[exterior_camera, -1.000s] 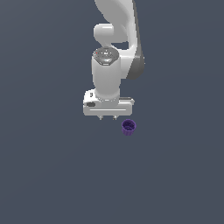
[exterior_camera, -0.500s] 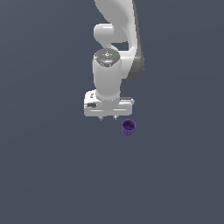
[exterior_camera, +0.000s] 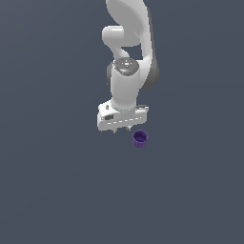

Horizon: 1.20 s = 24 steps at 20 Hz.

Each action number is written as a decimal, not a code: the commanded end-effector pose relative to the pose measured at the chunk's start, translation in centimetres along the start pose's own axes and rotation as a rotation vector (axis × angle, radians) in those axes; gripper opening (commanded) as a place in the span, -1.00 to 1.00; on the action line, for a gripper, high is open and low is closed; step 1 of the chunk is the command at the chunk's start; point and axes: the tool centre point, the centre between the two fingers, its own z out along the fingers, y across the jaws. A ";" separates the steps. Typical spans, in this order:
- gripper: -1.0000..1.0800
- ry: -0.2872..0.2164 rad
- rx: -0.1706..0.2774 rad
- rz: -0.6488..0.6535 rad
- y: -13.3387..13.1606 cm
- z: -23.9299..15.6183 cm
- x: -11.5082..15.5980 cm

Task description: Pick up the object and move it to a goal position.

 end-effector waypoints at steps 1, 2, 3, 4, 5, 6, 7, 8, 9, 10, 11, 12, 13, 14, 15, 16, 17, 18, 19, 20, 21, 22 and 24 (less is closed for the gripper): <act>0.23 0.011 -0.013 -0.086 -0.8 0.6 -0.1; 0.23 0.016 -0.019 -0.125 -1.2 0.9 -0.2; 0.23 0.022 -0.025 -0.166 -1.6 1.2 -0.3; 0.23 0.027 -0.031 -0.209 -2.0 1.5 -0.4; 0.23 0.033 -0.037 -0.253 -2.5 1.8 -0.5; 0.23 0.039 -0.042 -0.297 -2.9 2.0 -0.6; 0.23 0.044 -0.048 -0.340 -3.4 2.3 -0.7; 0.23 0.050 -0.053 -0.384 -3.9 2.6 -0.8; 0.23 0.056 -0.058 -0.429 -4.4 2.8 -0.9; 0.23 0.062 -0.063 -0.473 -4.9 3.1 -1.0; 0.23 0.068 -0.067 -0.517 -5.4 3.3 -1.2; 0.23 0.074 -0.072 -0.562 -5.9 3.6 -1.3; 0.23 0.081 -0.076 -0.606 -6.5 3.8 -1.5; 0.23 0.087 -0.079 -0.649 -7.0 4.0 -1.6; 0.23 0.093 -0.083 -0.689 -7.5 4.2 -1.8; 0.23 0.098 -0.086 -0.727 -8.0 4.4 -1.9; 0.23 0.104 -0.088 -0.762 -8.4 4.6 -2.1; 0.23 0.109 -0.091 -0.796 -8.9 4.7 -2.2; 0.23 0.114 -0.093 -0.827 -9.3 4.9 -2.3; 0.23 0.119 -0.095 -0.856 -9.7 5.0 -2.5; 0.23 0.123 -0.097 -0.882 -10.0 5.1 -2.6; 0.23 0.127 -0.098 -0.907 -10.3 5.2 -2.7; 0.23 0.134 -0.101 -0.948 -10.9 5.4 -2.9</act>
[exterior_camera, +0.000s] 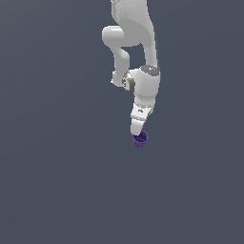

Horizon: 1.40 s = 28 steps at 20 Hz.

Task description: Pick up the object and move it to a goal position.

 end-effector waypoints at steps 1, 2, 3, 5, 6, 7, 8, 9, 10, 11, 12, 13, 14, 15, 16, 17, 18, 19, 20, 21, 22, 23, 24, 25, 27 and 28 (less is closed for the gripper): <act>0.23 0.010 -0.005 -0.053 -0.7 0.1 0.4; 0.23 0.013 -0.006 -0.068 -0.9 0.2 0.5; 0.23 0.016 -0.007 -0.081 -1.0 0.2 0.6; 0.23 0.019 -0.008 -0.099 -1.3 0.3 0.7; 0.23 0.020 -0.009 -0.105 -1.3 0.3 0.8; 0.23 0.021 -0.009 -0.108 -1.4 0.3 0.8; 0.23 0.021 -0.009 -0.109 -1.4 0.3 0.8; 0.23 0.020 -0.008 -0.103 -1.3 0.3 0.8; 0.23 0.020 -0.008 -0.103 -1.3 0.3 0.8; 0.23 0.020 -0.008 -0.103 -1.3 0.4 0.8; 0.23 0.020 -0.008 -0.103 -1.3 0.5 0.8; 0.23 0.020 -0.008 -0.103 -1.3 0.7 0.8; 0.23 0.020 -0.008 -0.104 -1.4 0.9 0.8; 0.23 0.020 -0.008 -0.105 -1.4 1.2 0.8; 0.23 0.020 -0.009 -0.106 -1.4 1.5 0.8; 0.23 0.020 -0.009 -0.107 -1.4 1.9 0.8; 0.23 0.020 -0.009 -0.108 -1.4 2.2 0.8; 0.23 0.020 -0.009 -0.109 -1.4 2.5 0.8; 0.23 0.020 -0.009 -0.109 -1.5 2.8 0.8; 0.23 0.020 -0.009 -0.109 -1.4 3.0 0.8; 0.23 0.021 -0.009 -0.110 -1.4 3.1 0.8; 0.23 0.021 -0.009 -0.110 -1.4 3.2 0.8; 0.23 0.021 -0.009 -0.110 -1.4 3.3 0.9; 0.23 0.021 -0.009 -0.110 -1.4 3.3 0.9; -1.00 0.021 -0.009 -0.110 -1.4 3.3 0.9; -1.00 0.021 -0.009 -0.110 -1.4 3.3 0.9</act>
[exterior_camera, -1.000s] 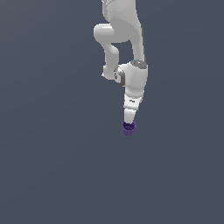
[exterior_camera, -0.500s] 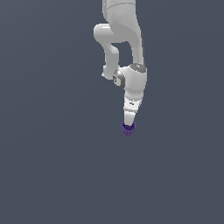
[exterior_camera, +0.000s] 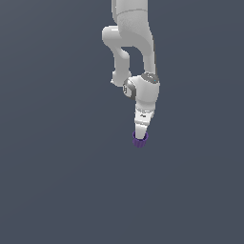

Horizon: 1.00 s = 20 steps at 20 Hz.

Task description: Pick up the object and move it to a goal position.

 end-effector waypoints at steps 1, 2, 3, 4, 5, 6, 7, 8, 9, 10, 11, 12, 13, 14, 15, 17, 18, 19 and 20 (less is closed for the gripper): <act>-1.00 0.000 0.001 0.000 0.0 0.1 0.0; -1.00 0.000 0.001 0.000 0.0 0.1 0.0; -1.00 0.000 0.001 0.000 0.0 0.1 0.0; -1.00 0.000 0.001 0.000 0.0 0.1 0.0; -1.00 0.000 0.001 0.000 0.0 0.1 0.0; -1.00 0.000 0.001 0.000 0.0 0.1 0.0; -1.00 0.000 0.001 0.000 0.0 0.1 0.0; -1.00 0.000 -0.001 0.000 0.0 0.0 0.0; -1.00 0.000 -0.001 0.000 0.0 0.0 0.0; -1.00 0.000 -0.001 0.000 0.1 -0.1 0.0; -1.00 0.000 -0.001 0.000 0.2 -0.2 0.0; -1.00 0.000 -0.001 0.000 0.3 -0.3 0.0; -1.00 0.000 -0.001 0.000 0.5 -0.5 -0.1; -1.00 0.000 -0.001 0.000 0.7 -0.8 -0.1; -1.00 0.000 -0.001 0.000 1.0 -1.0 -0.1; -1.00 0.000 0.000 0.000 1.6 -1.7 -0.1; -1.00 0.000 0.000 0.000 1.9 -2.1 -0.2; -1.00 0.001 0.000 -0.001 2.3 -2.5 -0.2; -1.00 0.001 0.000 -0.001 2.8 -3.0 -0.2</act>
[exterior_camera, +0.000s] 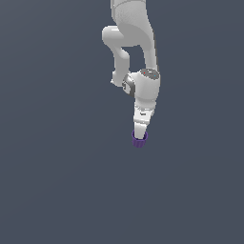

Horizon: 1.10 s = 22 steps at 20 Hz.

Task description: Pick up the object and move it to a goal position.

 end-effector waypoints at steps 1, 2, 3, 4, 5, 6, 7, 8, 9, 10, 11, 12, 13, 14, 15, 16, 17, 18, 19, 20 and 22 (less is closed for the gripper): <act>-1.00 0.002 -0.002 0.000 1.2 -1.3 -0.1; -1.00 0.002 -0.002 0.000 1.7 -1.9 -0.1; -1.00 0.002 -0.001 0.000 2.2 -2.5 -0.1; -1.00 0.003 -0.001 -0.001 2.8 -3.1 -0.2; -1.00 0.003 0.000 -0.001 3.4 -3.8 -0.2; -1.00 0.003 0.000 -0.001 4.1 -4.5 -0.3; -1.00 0.004 0.000 -0.001 4.8 -5.3 -0.3; -1.00 0.004 0.000 -0.001 5.4 -6.0 -0.3; -1.00 0.005 0.001 -0.001 6.2 -6.8 -0.4; -1.00 0.005 0.001 -0.001 6.9 -7.6 -0.4; -1.00 0.006 0.001 -0.002 7.6 -8.4 -0.5; -1.00 0.006 0.001 -0.002 8.4 -9.2 -0.5; -1.00 0.006 0.001 -0.002 9.1 -10.0 -0.6; -1.00 0.006 0.001 -0.002 9.8 -10.8 -0.6; -1.00 0.006 0.001 -0.002 10.5 -11.5 -0.7; -1.00 0.006 0.001 -0.002 11.2 -12.2 -0.7; -1.00 0.006 0.001 -0.002 11.8 -12.8 -0.8; -1.00 0.005 0.000 -0.001 12.4 -13.5 -0.8; -1.00 0.005 0.000 -0.001 13.0 -14.0 -0.9; -1.00 0.004 0.000 -0.001 13.5 -14.5 -0.9; -1.00 0.004 0.000 0.000 14.4 -15.5 -1.0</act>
